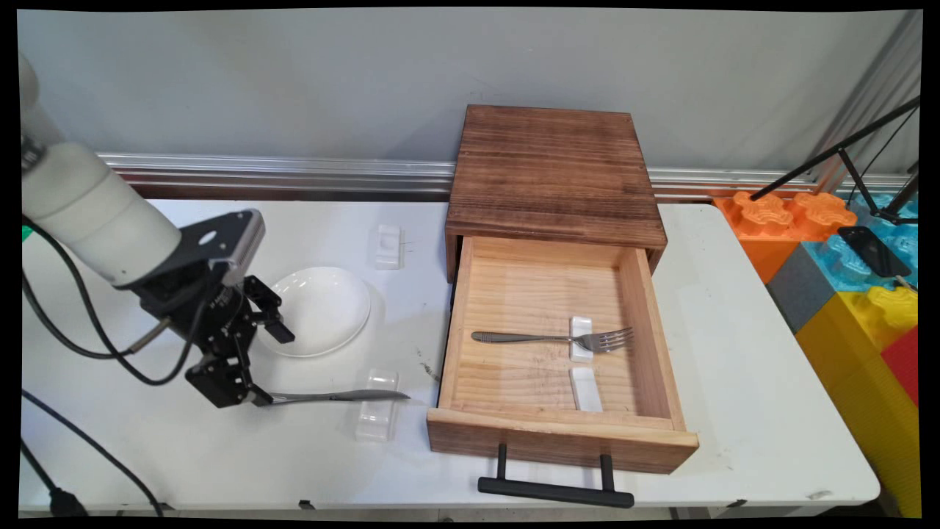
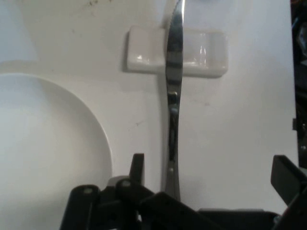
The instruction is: Pick up the knife from the right of the white plate
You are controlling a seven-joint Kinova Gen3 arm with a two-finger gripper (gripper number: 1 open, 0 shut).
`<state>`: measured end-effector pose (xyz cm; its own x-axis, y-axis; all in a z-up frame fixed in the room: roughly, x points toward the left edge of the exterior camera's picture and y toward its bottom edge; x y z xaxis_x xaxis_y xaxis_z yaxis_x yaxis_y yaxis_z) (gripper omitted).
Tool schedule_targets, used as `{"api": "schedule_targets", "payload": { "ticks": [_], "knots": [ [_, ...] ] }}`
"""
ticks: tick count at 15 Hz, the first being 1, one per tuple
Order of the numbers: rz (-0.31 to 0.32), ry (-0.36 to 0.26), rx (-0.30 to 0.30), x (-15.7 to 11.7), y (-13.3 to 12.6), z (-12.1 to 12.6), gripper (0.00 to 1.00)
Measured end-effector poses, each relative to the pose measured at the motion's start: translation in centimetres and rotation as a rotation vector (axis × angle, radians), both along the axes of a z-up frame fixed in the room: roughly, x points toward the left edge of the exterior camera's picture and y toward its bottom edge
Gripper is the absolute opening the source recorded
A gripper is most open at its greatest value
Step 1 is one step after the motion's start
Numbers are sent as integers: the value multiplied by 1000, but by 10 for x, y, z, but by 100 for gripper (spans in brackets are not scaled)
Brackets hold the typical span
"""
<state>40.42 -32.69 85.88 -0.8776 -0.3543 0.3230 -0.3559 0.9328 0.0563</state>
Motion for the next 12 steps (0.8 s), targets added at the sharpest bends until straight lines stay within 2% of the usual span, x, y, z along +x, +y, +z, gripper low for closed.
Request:
{"api": "schedule_targets", "payload": {
  "ticks": [4,12],
  "knots": [
    [-27,1,-15,-3,-1,-22,100],
    [-38,6,-45,-13,-5,-55,100]
  ]
}}
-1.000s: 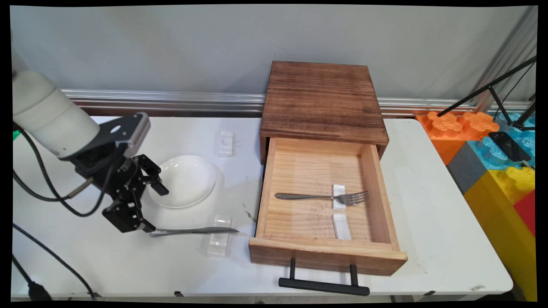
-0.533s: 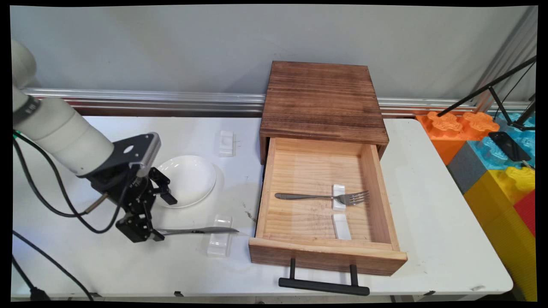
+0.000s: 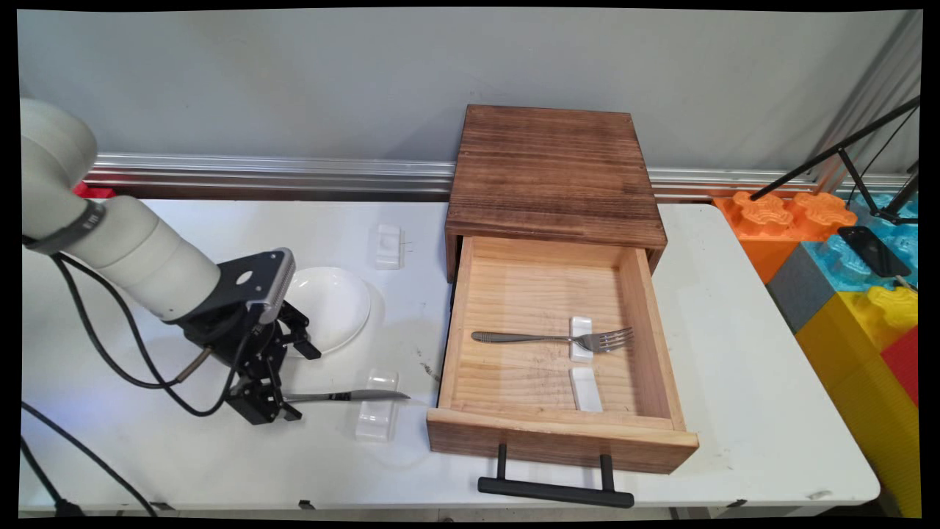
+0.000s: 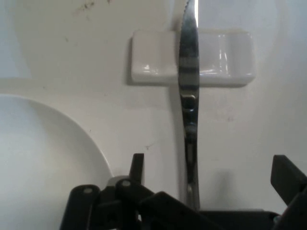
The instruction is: Pick up the knife from the right of the white plate
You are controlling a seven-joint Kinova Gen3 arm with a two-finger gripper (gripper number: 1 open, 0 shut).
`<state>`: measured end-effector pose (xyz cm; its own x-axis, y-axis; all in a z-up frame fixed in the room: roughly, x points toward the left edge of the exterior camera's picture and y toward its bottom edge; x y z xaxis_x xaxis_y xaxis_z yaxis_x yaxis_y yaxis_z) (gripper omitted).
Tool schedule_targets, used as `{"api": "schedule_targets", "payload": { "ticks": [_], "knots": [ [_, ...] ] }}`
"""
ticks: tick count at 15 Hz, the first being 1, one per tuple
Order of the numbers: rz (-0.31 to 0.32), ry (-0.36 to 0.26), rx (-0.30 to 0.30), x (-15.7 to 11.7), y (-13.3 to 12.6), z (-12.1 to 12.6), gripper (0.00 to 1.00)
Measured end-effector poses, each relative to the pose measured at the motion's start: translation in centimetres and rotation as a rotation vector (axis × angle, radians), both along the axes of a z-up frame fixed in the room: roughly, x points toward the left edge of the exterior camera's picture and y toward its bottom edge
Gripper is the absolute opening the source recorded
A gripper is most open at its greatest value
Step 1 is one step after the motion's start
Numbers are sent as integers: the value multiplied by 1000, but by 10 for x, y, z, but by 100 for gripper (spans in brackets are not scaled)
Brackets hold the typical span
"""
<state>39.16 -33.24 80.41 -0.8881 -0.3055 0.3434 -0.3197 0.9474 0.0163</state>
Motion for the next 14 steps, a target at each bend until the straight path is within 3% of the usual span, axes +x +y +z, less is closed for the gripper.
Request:
{"api": "schedule_targets", "payload": {
  "ticks": [14],
  "knots": [
    [5,6,-24,-11,-9,-32,100]
  ]
}}
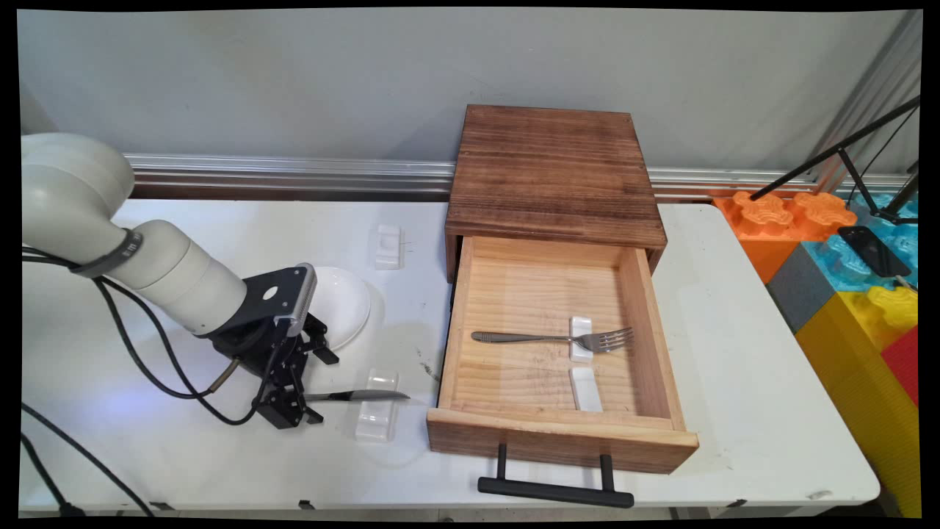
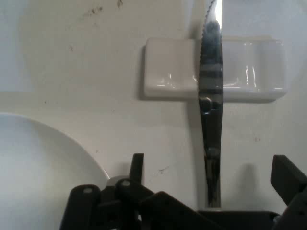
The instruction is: Pick up the knife from the right of the white plate, then place the picked object into the drawer
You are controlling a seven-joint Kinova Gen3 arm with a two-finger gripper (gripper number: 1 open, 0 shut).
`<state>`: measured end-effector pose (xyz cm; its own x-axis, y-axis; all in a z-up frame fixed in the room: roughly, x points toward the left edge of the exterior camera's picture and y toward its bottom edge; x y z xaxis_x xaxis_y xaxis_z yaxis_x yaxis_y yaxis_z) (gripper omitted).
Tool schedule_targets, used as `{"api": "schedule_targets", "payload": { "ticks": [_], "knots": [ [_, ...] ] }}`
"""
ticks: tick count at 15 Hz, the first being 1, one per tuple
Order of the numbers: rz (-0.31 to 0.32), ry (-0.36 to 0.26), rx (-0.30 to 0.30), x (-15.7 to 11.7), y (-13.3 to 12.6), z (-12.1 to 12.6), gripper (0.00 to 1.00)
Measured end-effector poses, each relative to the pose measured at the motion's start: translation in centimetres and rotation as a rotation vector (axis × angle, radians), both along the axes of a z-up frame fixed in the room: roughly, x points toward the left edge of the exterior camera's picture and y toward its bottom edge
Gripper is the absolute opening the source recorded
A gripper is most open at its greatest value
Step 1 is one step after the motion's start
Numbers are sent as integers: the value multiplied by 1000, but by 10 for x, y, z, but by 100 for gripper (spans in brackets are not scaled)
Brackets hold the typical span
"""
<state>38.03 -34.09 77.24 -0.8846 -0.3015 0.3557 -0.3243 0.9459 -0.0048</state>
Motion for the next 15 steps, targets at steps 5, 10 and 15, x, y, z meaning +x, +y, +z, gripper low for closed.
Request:
{"api": "schedule_targets", "payload": {
  "ticks": [5,10,15],
  "knots": [
    [-8,-7,3,-1,0,-3,0],
    [-18,-14,12,0,1,-4,0],
    [-27,-16,18,2,1,-1,0]
  ]
}}
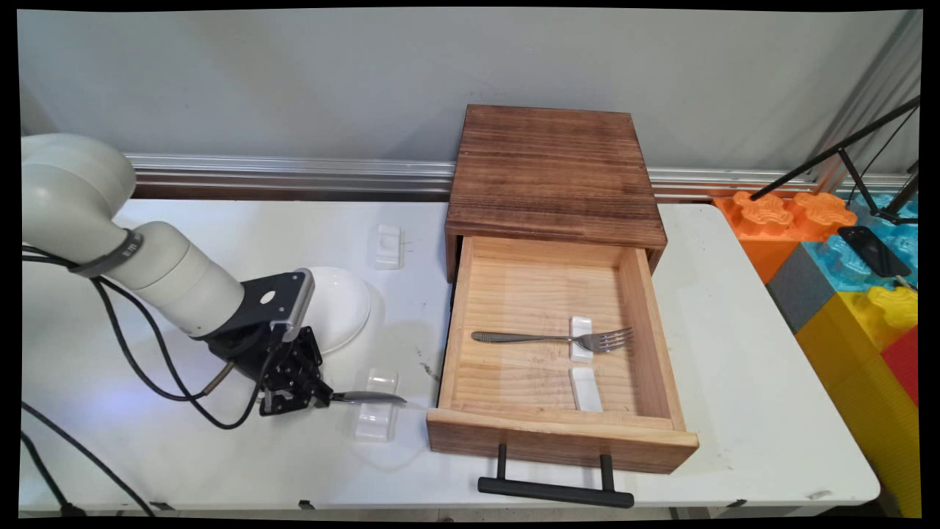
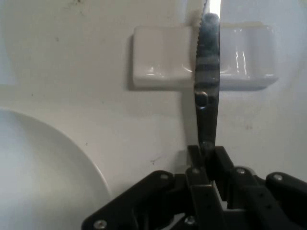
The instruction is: Place the picked object into the drawer
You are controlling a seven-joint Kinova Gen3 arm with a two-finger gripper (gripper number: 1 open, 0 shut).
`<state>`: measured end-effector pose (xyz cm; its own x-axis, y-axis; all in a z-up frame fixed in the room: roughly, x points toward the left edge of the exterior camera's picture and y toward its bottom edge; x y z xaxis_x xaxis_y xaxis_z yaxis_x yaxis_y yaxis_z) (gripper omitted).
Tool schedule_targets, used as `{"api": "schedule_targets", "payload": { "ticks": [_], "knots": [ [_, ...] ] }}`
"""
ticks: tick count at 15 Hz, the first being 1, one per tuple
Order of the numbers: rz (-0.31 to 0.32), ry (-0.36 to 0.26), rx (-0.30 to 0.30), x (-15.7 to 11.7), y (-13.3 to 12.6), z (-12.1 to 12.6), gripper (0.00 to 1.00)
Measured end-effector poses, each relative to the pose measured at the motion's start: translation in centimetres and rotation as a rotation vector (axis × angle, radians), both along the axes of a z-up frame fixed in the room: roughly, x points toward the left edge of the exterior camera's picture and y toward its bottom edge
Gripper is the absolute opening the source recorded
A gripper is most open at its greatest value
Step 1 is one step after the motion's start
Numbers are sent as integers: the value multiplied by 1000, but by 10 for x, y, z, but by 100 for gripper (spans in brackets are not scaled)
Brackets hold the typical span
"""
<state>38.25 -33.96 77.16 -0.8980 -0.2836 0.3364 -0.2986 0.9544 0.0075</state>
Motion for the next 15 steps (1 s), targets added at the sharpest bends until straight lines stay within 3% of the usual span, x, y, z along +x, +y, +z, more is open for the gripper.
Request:
{"api": "schedule_targets", "payload": {
  "ticks": [5,15],
  "knots": [
    [-13,7,3,1,-2,13,0],
    [-42,-6,15,5,-11,102,0]
  ]
}}
